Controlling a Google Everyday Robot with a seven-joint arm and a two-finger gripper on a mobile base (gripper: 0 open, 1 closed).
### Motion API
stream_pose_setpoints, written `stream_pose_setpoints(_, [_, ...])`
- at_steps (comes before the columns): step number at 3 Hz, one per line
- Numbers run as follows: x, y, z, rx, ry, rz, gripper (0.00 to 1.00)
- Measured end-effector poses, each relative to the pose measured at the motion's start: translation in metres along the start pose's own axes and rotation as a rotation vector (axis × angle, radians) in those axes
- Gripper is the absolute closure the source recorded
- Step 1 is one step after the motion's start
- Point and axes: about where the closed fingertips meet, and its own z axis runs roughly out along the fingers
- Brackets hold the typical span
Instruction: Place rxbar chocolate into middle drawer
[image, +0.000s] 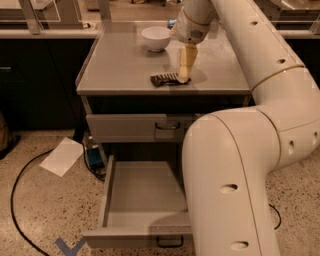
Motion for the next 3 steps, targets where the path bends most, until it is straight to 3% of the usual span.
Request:
stream_pose_setpoints(1, [0.001,-0.006,0.004,0.016,0.01,0.003,0.0])
stream_pose_setpoints(2, [0.002,-0.013,0.014,0.017,0.066,-0.005,0.0])
stream_pose_setpoints(3, [-0.003,-0.018,0.032,-0.002,0.097,-0.027,0.0])
